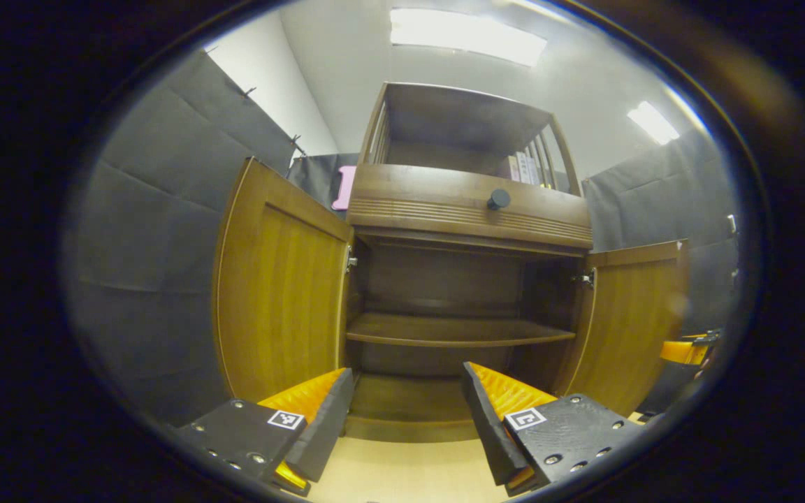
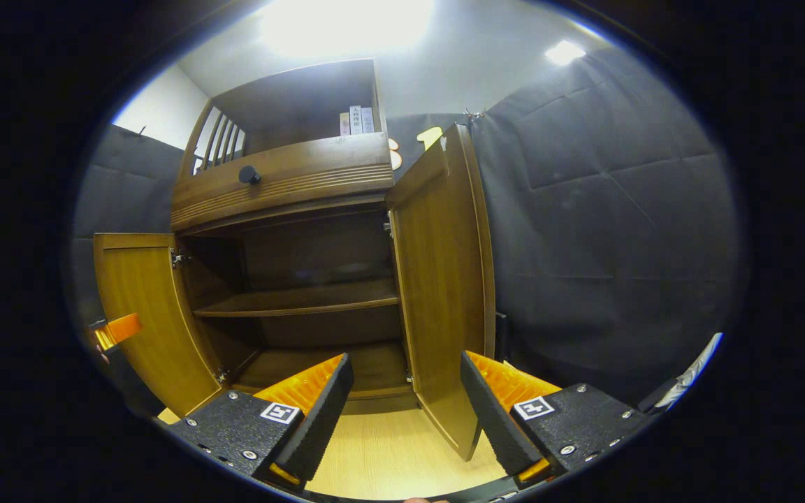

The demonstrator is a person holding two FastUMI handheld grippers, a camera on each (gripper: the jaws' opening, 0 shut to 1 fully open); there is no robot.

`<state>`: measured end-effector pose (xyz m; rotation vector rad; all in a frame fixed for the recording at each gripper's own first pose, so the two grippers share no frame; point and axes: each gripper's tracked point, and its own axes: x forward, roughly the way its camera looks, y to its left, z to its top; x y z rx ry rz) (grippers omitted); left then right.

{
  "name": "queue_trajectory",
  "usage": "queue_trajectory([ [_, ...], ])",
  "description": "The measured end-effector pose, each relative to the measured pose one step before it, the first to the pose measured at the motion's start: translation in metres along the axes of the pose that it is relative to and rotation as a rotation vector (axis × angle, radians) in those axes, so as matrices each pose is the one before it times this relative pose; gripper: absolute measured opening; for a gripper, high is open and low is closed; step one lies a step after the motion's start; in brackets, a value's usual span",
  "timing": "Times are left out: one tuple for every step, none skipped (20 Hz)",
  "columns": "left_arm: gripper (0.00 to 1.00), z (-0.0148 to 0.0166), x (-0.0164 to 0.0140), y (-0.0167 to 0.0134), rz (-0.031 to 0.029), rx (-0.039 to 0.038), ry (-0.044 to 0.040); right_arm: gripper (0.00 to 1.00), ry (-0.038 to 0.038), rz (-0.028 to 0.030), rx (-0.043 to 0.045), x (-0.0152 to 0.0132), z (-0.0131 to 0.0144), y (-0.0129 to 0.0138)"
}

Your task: Open the right door of the double-door shoe cabinet with the right hand, and open the left door with the left hand.

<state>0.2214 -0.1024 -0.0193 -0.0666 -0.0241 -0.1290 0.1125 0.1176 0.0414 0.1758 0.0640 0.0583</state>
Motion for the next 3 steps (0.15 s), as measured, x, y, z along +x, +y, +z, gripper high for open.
queue_trajectory([
  [0.91, -0.00022, -0.00123, 0.00108, 0.00755, 0.00391, 0.00086, 0.95, -0.00065, 0.00418, -0.00493, 0.00120, -0.00050, 0.00128],
  [0.91, -0.00071, 0.00007, 0.00327, 0.01387, 0.00815, -0.00143, 0.95, -0.00041, 0.00310, -0.00854, 0.00069, 0.00013, 0.00083],
  [0.91, 0.00071, 0.00036, 0.00337, 0.01266, 0.00740, -0.00427, 0.95, 0.00334, 0.00594, -0.00800, 0.00170, -0.00129, 0.00167],
])
